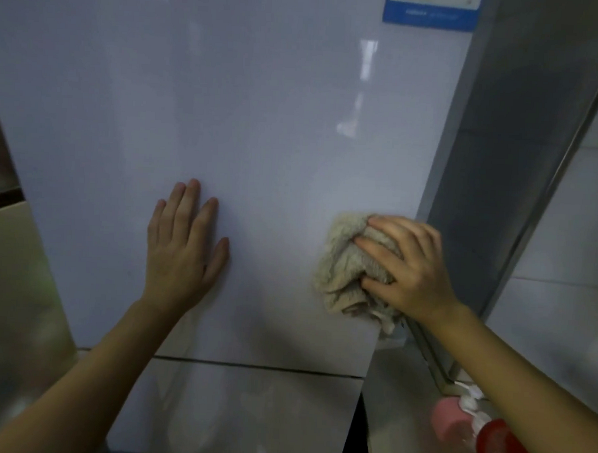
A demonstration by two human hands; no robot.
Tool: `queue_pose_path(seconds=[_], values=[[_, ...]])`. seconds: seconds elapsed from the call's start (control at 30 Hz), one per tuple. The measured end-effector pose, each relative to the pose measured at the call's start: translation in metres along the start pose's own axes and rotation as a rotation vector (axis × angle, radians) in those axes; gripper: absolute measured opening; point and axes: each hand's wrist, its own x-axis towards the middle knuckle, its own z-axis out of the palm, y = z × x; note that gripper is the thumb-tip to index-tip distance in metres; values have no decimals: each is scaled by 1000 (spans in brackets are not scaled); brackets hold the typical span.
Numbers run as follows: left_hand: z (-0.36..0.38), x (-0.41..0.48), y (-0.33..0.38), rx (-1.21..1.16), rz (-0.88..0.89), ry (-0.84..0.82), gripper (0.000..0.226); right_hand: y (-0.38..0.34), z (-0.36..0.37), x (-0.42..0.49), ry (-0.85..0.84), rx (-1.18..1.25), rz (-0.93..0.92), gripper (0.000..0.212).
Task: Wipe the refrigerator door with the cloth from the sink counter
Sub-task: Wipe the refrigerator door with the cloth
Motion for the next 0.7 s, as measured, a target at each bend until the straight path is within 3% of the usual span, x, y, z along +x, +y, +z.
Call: queue_pose_path(seconds=[0.2, 0.37, 0.47, 0.57, 0.7], values=[[3, -1, 0, 2, -22, -1, 60, -6, 5, 7, 54, 11, 108, 49], [3, -2, -1, -2, -21, -3, 60, -36, 28, -40, -120, 49, -183, 53], [1, -1, -3, -1, -8, -10, 61, -32, 26, -37, -131, 38, -220, 53], [1, 0, -6, 3, 10, -2, 61, -15, 13, 3, -39, 29, -140, 52], [1, -1, -7, 7, 11, 6, 60, 0, -1, 64, 104, 10, 129, 48]])
